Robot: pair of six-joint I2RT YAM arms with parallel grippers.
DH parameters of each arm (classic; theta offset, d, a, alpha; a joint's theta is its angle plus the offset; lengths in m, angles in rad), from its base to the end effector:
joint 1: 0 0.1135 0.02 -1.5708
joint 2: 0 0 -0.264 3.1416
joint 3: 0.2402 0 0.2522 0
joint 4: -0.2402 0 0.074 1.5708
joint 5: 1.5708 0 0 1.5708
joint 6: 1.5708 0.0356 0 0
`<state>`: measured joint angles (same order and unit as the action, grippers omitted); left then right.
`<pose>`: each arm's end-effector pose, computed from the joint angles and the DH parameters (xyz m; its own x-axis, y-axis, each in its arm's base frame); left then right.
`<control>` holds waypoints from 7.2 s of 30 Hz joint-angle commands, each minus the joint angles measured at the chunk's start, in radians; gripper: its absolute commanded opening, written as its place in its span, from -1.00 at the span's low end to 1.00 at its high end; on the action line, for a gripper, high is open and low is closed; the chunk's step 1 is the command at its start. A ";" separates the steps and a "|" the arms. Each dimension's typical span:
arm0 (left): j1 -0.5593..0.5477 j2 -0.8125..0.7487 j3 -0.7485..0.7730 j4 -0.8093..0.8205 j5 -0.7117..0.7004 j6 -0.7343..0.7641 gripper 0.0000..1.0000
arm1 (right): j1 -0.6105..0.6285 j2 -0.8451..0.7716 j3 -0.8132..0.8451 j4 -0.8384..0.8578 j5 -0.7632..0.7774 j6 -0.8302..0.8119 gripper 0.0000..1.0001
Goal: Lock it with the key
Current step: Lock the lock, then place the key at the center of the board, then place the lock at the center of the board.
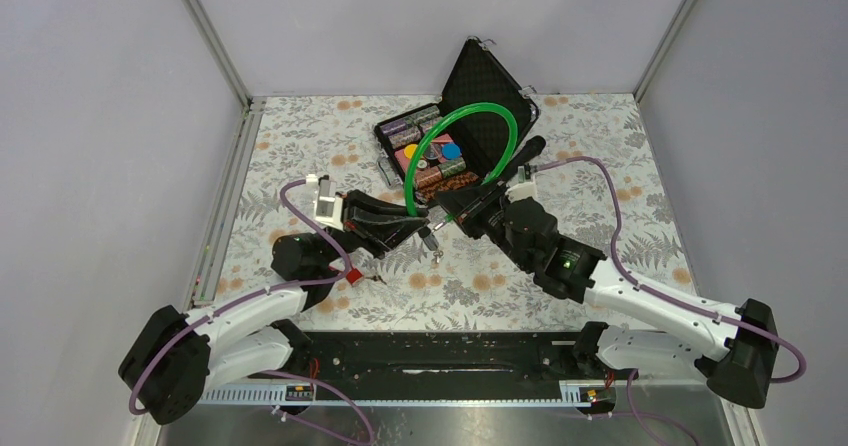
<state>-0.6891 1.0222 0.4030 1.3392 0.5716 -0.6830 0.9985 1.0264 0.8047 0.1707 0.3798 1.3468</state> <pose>0.1381 -0.1387 0.3140 -0.1408 -0.5717 -0.8083 0.9795 0.0383 -0.1978 0.1423 0.1966 0.3385 -0.5719 0.7844 -0.2403 -0.1020 0.2226 0.9696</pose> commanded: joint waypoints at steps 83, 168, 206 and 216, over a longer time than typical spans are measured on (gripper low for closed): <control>-0.006 -0.085 -0.010 0.054 -0.231 0.112 -1.00 | 0.039 0.060 0.075 0.071 -0.170 0.010 -0.59; -0.027 -0.234 0.208 0.063 -0.198 -0.312 -1.00 | 0.068 0.092 -0.078 0.992 -0.865 -0.417 -0.95; -0.024 -0.432 0.272 -0.703 -0.498 -0.038 -1.00 | 0.052 -0.293 -0.092 -0.263 -0.678 -0.992 -1.00; -0.024 -0.349 0.209 -0.841 -0.402 -0.053 -1.00 | 0.045 -0.403 -0.106 -0.357 -0.256 -0.941 -1.00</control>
<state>-0.7139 0.6151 0.6388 0.4847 0.1177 -0.7120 1.0508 0.6861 0.6903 -0.1566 -0.1333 0.3786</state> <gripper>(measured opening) 0.142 0.029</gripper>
